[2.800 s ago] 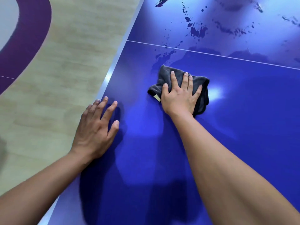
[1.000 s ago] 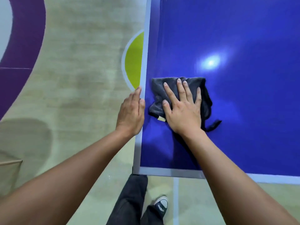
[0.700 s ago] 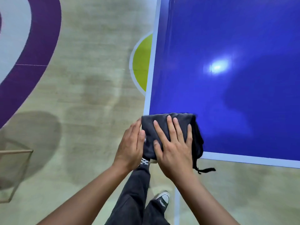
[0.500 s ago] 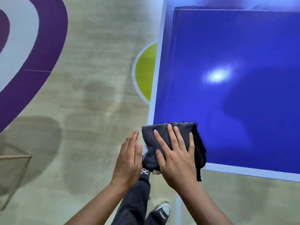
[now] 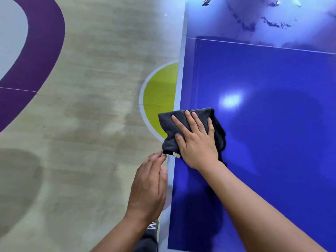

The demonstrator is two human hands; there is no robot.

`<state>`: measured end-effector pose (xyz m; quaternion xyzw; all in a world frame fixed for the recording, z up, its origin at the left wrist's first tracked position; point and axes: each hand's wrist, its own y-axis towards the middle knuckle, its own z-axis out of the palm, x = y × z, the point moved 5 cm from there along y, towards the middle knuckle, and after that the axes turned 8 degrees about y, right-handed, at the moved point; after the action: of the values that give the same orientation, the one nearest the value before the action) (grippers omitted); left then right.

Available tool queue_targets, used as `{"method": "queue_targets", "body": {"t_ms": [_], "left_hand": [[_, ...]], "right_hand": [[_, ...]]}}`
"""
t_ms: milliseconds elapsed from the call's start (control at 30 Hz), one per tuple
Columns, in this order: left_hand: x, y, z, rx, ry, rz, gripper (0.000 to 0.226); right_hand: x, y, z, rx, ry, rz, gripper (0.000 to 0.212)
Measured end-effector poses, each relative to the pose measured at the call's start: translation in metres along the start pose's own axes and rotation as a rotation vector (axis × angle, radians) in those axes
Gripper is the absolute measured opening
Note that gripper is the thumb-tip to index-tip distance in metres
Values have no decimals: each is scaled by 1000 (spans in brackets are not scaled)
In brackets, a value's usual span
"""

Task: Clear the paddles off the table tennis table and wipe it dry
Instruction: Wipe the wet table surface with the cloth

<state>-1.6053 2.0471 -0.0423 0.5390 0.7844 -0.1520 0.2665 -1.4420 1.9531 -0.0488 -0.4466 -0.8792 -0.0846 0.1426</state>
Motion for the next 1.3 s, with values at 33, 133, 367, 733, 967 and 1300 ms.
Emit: {"method": "queue_targets", "body": {"t_ms": [33,133,367,733,967,1300], "left_hand": [[-1,17,3,-10,4,16,49],[-5,64,8,-35,-3,16,45],[-23,144,19,-40,81,128,43],[-54,234,45,-49,215,187,39],[-85,303,75,-116,357,108,53],[-83,308,83,-85,468,55,53]], "right_hand": [[-5,18,-1,-3,-4,4,59],[-16,60,-3,-14,-31,-4,57],[-43,161,-12,20,9,50,59],[-75,286,-21,35,39,29,55],[-102,364,-26,56,74,49,56],[-231,321,-71,-87,83,293,57]]}}
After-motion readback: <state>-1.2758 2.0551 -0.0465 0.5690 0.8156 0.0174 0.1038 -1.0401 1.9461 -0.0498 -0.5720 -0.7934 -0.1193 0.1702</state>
